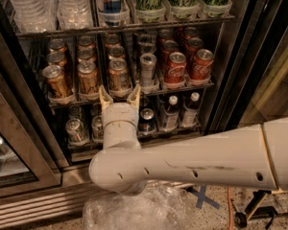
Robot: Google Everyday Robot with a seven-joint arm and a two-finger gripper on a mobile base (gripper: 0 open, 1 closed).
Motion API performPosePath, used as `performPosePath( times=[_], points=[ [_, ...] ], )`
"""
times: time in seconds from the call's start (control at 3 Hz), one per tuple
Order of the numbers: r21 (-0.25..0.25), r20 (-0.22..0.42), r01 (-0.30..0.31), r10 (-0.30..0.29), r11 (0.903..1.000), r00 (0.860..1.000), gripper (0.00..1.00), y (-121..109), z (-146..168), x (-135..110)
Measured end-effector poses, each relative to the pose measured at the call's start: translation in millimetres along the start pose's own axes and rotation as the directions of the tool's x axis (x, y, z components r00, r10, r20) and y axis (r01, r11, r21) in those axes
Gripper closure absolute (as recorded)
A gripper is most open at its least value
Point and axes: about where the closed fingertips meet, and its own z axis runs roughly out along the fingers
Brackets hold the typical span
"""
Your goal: Pick 7up can from bottom shelf of fridge
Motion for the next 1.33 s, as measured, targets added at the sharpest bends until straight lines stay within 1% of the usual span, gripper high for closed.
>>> performPosePath(
  times=[0.33, 0.67, 1.33],
  points=[
    [-0.011, -0.015, 0.012, -0.012, 0.9999, 1.0, 0.28, -1, 16, 5],
    [-0.024, -0.014, 0.023, -0.023, 0.9994, 1.0, 0.28, -1, 32, 3],
    [-0.04, 0.006, 0.039, -0.039, 0.9984, 0.999, 0.25, 2, 61, -4]
  ],
)
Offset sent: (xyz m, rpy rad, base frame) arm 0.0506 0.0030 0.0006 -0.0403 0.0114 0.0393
